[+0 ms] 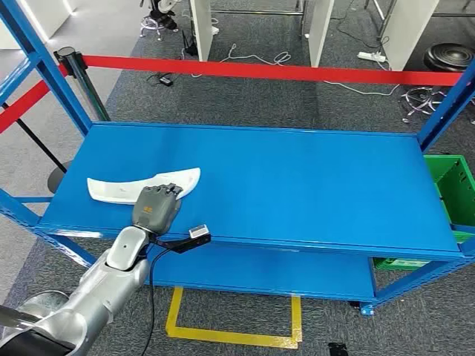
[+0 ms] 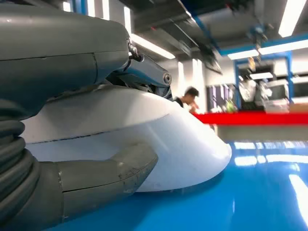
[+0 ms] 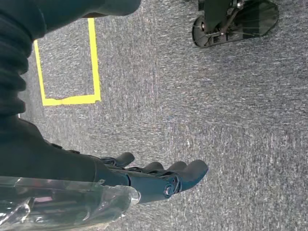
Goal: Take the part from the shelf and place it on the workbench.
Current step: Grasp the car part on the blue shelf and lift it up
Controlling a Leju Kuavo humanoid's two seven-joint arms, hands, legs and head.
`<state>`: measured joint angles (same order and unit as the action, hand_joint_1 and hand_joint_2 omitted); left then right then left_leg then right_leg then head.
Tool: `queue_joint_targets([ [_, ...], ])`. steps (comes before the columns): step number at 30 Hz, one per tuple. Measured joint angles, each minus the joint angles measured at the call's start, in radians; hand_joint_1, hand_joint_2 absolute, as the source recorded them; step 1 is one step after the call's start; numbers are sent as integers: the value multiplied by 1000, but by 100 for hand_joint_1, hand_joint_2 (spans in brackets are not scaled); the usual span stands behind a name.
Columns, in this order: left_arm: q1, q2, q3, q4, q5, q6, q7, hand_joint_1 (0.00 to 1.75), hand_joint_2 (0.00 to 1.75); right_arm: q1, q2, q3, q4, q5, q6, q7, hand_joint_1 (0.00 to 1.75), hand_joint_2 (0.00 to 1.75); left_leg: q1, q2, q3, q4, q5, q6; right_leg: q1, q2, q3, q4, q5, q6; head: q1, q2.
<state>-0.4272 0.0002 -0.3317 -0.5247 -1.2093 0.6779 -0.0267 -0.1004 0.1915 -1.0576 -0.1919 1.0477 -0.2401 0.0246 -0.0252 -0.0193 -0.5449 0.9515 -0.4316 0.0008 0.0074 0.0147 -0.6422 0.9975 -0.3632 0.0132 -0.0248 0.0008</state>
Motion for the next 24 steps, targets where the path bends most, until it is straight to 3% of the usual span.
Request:
queue_joint_targets([
  [5,45,-6,-3,-126,-2,14,-9,175,175,1,0,-1,0,-6,-3,2,0,175,-1,1,0,1,0,17,-3,0,0,-5,2,11,-1,0],
  [7,54,-10,-4,-170,-5,15,-10,175,175,1,0,-1,0,-7,-4,2,0,175,6,3,8,-11,11,20,-1,-2,-10,18,-19,18,2,0],
  [8,59,-12,-4,-186,-6,16,-12,175,175,1,0,-1,0,-8,-4,2,0,175,9,4,11,-15,15,21,-1,-4,-28,62,-48,22,3,0],
  [11,81,-13,-3,-234,-5,17,-36,175,175,2,0,-1,0,-10,-4,2,0,175,12,6,12,-14,16,21,-9,-7,-110,260,-146,34,5,0],
  [13,90,-12,-3,-251,-5,17,-47,175,175,3,0,-1,0,-11,-4,2,0,175,12,7,11,-14,16,21,-11,-7,-130,309,-164,36,5,0],
  [17,102,-13,-3,-275,-5,17,-59,175,175,4,0,-1,0,-13,-4,3,0,175,14,7,11,-13,15,19,-13,-7,-127,308,-155,39,5,0],
  [19,135,-11,-14,-387,-5,18,-79,175,175,2,3,-2,0,-18,-4,1,0,175,18,4,1,12,3,0,-21,0,-49,170,-99,41,9,0],
  [21,164,-7,-35,-508,-6,19,-84,175,175,-1,6,-3,0,-24,-4,-1,0,175,22,1,-12,36,-7,-22,-25,7,19,43,-51,34,9,0],
  [23,179,0,-55,-567,-6,19,-78,175,175,1,6,-5,0,-28,-4,-3,0,175,24,1,-18,41,-11,-30,-25,6,10,49,-47,21,6,0],
  [24,185,5,-65,-593,-6,19,-76,175,175,0,7,-6,0,-29,-4,-4,0,175,25,3,-26,57,-28,-35,-26,5,6,49,-43,14,4,0],
])
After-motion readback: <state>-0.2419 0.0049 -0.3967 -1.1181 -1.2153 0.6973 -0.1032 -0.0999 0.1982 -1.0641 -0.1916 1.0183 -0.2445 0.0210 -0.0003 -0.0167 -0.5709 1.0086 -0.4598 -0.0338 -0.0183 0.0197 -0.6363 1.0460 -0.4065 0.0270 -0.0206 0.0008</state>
